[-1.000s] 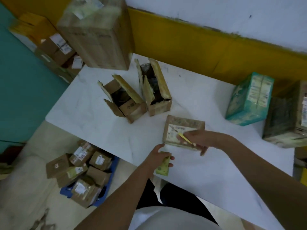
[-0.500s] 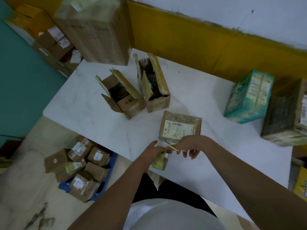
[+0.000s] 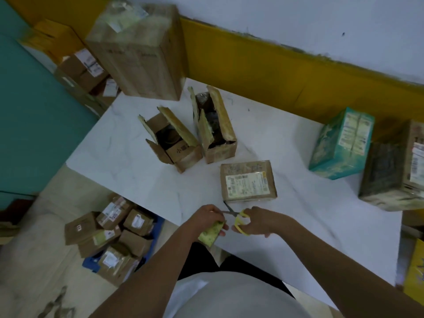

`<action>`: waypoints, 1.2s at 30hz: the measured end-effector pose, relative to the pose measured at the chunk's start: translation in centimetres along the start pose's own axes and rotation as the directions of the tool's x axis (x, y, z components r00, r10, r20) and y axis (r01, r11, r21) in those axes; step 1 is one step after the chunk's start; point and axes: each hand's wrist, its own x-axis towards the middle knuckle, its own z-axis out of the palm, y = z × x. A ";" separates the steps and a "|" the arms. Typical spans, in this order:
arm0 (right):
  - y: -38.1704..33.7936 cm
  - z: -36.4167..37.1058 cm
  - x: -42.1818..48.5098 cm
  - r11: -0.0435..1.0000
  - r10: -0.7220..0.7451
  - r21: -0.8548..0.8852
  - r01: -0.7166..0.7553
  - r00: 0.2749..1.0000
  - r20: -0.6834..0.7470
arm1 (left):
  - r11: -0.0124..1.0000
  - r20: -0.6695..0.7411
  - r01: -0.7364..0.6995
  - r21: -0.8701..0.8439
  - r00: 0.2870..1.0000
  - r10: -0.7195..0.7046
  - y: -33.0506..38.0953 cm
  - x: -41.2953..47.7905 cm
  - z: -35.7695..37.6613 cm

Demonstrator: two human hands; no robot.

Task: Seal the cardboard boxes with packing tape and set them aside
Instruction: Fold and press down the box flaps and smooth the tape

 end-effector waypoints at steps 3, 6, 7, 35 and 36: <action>0.0 1.4 0.7 0.988 -0.042 0.147 0.039 0.999 0.016 | 1.000 -0.122 0.023 -0.019 0.992 -0.025 -1.5 -0.4 -1.9; 0.0 3.1 1.8 0.998 -0.053 -0.028 0.052 0.998 -0.022 | 0.995 -0.221 0.018 -0.102 0.974 -0.040 -2.9 -1.2 -3.9; -0.3 3.8 2.1 0.985 -0.087 -0.152 0.076 0.994 -0.072 | 0.991 -0.244 0.010 -0.137 0.969 -0.043 -3.3 -1.5 -4.4; -19.1 10.5 6.8 0.915 -0.310 0.062 0.399 0.793 -0.525 | 0.953 -0.133 -0.158 -0.258 0.983 0.127 -6.9 -6.9 -16.1; -19.8 10.7 7.0 0.918 -0.314 0.043 0.394 0.790 -0.527 | 0.956 -0.134 -0.159 -0.247 0.983 0.129 -7.1 -6.7 -16.7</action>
